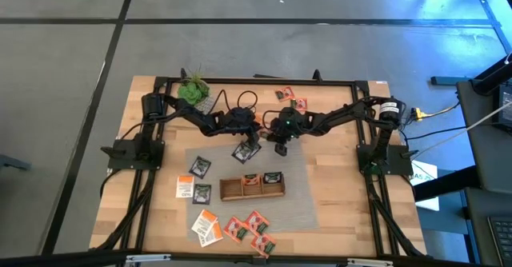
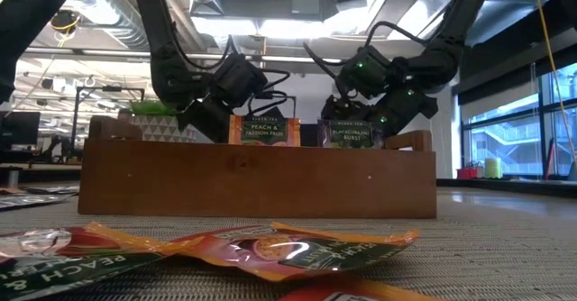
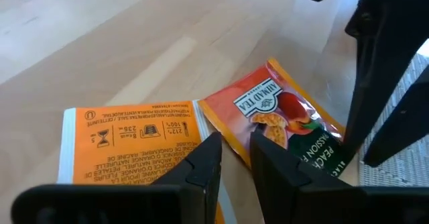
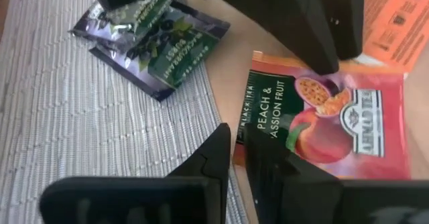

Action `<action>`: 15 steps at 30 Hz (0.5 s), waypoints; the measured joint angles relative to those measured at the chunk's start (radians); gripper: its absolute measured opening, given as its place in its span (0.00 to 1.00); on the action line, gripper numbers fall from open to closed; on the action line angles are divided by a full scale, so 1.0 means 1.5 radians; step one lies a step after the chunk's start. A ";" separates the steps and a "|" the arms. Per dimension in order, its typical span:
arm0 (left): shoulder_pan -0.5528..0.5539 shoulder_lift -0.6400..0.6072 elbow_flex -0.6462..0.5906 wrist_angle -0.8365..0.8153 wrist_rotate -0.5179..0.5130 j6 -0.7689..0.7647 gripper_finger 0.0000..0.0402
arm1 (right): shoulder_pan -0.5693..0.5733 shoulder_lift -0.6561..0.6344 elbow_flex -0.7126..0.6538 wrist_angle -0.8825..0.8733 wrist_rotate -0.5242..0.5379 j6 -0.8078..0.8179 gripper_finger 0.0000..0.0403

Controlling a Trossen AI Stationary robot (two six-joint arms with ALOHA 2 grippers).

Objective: Pick & Place Tea
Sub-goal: Put the orange tea bag into the middle section of the wooden organizer

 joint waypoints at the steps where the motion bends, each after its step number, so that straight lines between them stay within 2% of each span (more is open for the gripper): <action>1: 0.000 0.000 0.000 -0.001 0.000 0.006 0.19 | 0.000 0.000 0.002 0.001 0.000 0.000 0.12; 7: -0.004 0.000 0.000 -0.015 -0.008 0.015 0.19 | 0.000 0.000 0.038 -0.005 0.000 0.011 0.12; 11: -0.004 0.000 -0.001 -0.016 -0.008 0.024 0.19 | -0.001 0.000 0.079 -0.052 0.004 0.006 0.12; 15: -0.005 0.000 -0.001 -0.016 -0.007 0.025 0.19 | -0.009 0.000 0.120 -0.157 0.090 -0.019 0.12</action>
